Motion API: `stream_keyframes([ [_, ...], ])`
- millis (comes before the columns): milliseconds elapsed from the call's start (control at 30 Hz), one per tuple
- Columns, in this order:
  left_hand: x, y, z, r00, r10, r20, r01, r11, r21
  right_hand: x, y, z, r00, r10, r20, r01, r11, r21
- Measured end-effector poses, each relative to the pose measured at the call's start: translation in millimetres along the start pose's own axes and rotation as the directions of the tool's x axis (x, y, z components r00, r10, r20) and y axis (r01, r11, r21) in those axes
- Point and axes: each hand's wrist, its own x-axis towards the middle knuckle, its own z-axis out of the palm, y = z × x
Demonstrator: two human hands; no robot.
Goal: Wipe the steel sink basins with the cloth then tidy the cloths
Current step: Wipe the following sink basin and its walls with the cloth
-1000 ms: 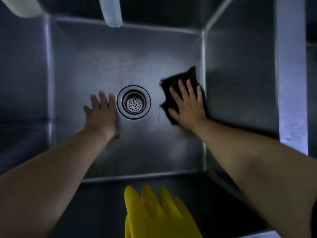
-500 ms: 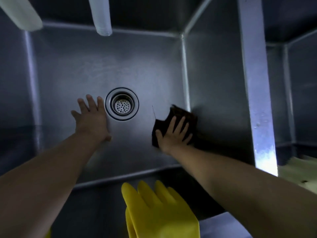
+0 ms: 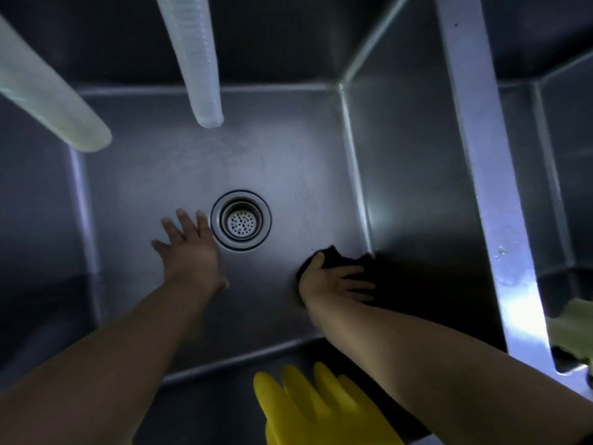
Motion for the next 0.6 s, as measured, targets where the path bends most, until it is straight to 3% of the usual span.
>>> stream_keyframes([
  [67, 0.7, -0.1, 0.3, 1.0, -0.001, 0.005, 0.001, 1.0, -0.003, 3.1, -9.0, 7.3, 0.984, -0.153, -0.096, 0.145, 0.986, -0.084],
  [133, 1.7, -0.1, 1.9, 1.0, 0.013, -0.002, -0.013, 1.0, -0.008, 10.0, -18.5, 11.6, 0.908, -0.39, -0.153, 0.356, 0.911, -0.207],
  [200, 2.5, -1.7, 2.6, 1.0, 0.015, -0.002, -0.015, 1.0, -0.009, 16.2, -35.4, 20.1, 0.737, -0.665, -0.126, 0.603, 0.729, -0.324],
  [300, 4.6, -3.8, 3.7, 1.0, 0.013, -0.004, -0.013, 1.0, -0.003, 17.5, -64.5, 32.3, 0.388, -0.92, -0.045, 0.823, 0.368, -0.432],
  [400, 5.2, -4.0, 5.7, 1.0, 0.012, -0.011, -0.012, 1.0, -0.011, 11.2, -72.5, 48.2, 0.037, -0.999, 0.037, 0.9, 0.017, -0.436],
  [467, 5.0, -4.6, 7.0, 1.0, 0.011, -0.022, -0.011, 1.0, -0.021, 7.8, -66.1, 56.1, -0.158, -0.984, 0.08, 0.899, -0.177, -0.4],
  [533, 5.3, -4.7, 8.2, 0.999, 0.009, -0.032, -0.01, 0.999, -0.035, 6.5, -56.1, 61.5, -0.249, -0.96, 0.129, 0.868, -0.28, -0.411],
  [600, 6.5, -4.9, 9.6, 0.999, 0.011, -0.044, -0.014, 0.999, -0.048, 1.0, -53.7, 64.5, -0.214, -0.955, 0.205, 0.836, -0.288, -0.467],
])
